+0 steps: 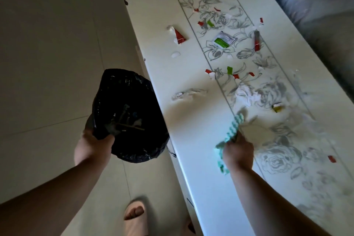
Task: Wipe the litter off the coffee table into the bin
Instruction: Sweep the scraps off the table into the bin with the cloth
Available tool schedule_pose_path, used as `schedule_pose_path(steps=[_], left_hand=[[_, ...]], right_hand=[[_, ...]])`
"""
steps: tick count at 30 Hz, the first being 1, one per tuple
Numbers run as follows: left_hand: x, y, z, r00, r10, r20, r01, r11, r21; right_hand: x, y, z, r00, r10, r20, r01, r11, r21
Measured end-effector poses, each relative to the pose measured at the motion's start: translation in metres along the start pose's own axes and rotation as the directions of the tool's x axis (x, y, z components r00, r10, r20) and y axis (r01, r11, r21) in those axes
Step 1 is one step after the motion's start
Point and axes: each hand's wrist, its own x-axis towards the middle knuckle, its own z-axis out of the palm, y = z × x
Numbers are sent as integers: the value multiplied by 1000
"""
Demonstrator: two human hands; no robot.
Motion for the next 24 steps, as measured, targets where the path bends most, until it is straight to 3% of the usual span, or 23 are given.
schedule_pose_path(steps=[6, 10, 13, 19, 22, 24], left_hand=[[25, 10, -3, 999, -36, 20, 36, 999, 19], [34, 7, -2, 999, -31, 28, 31, 999, 16], [38, 4, -2, 999, -31, 34, 31, 999, 15], [37, 12, -9, 996, -49, 68, 50, 999, -5], [34, 19, -12, 996, -39, 83, 38, 999, 14], [27, 25, -16, 995, -38, 98, 35, 999, 27]], right_hand=[[43, -33, 20, 994, 99, 51, -100, 995, 16], [60, -74, 31, 997, -80, 13, 81, 989, -127], [62, -105, 42, 981, -180, 67, 188, 969, -159], [18, -143, 70, 890, -351, 291, 380, 924, -48], [-12, -154, 83, 853, -352, 385, 354, 933, 68], [-32, -158, 87, 795, -425, 432, 425, 899, 103]])
